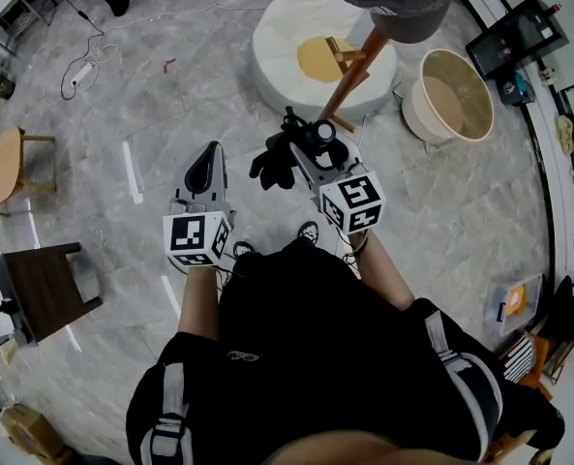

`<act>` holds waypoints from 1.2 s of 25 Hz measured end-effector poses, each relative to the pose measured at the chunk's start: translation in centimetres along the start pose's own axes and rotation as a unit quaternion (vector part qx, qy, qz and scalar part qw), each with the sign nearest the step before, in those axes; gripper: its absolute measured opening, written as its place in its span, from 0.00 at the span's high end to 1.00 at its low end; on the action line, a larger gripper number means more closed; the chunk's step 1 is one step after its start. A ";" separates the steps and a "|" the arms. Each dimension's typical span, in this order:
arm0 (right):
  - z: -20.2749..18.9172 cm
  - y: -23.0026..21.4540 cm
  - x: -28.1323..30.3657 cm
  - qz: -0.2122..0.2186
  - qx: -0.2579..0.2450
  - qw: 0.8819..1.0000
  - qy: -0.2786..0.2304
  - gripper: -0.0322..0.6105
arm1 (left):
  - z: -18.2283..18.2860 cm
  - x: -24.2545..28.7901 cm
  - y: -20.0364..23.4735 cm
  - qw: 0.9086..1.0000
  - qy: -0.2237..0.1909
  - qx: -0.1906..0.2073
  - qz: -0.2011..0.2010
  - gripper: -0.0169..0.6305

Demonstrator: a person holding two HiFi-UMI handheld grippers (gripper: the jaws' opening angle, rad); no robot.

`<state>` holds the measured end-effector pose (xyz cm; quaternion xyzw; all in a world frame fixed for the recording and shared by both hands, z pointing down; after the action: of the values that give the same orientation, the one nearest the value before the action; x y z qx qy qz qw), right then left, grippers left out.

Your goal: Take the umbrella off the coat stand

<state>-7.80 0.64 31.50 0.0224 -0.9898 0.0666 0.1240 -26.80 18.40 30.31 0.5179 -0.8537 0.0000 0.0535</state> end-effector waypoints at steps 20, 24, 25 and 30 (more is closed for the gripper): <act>-0.2 0.6 -0.9 -0.006 -0.007 1.000 -0.006 0.60 | -0.3 -0.1 -1.1 1.000 0.004 0.008 -0.016 0.98; -0.2 0.8 -1.4 -0.010 -0.005 1.000 -0.011 0.60 | -0.3 -0.1 -1.3 1.000 0.005 0.009 -0.021 0.97; -0.2 0.8 -1.5 -0.012 -0.005 1.000 -0.011 0.60 | -0.3 0.0 -1.4 1.000 0.006 0.010 -0.023 0.98; -0.4 0.9 -2.3 -0.023 -0.002 1.000 -0.011 0.60 | -0.4 0.2 -2.0 0.999 0.005 0.012 -0.036 0.98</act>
<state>-5.56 1.61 31.23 0.0453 -0.9904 0.0618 0.1147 -25.07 17.31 30.57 0.5487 -0.8344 0.0113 0.0513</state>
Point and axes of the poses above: the fingertips, and each gripper's own axes: x forward along the fingers, y to its left, z out of its top, the point moved 10 cm from there along -x, backward along the fingers, and after that the axes turned 15 degrees about z, right-handed, at the moved point
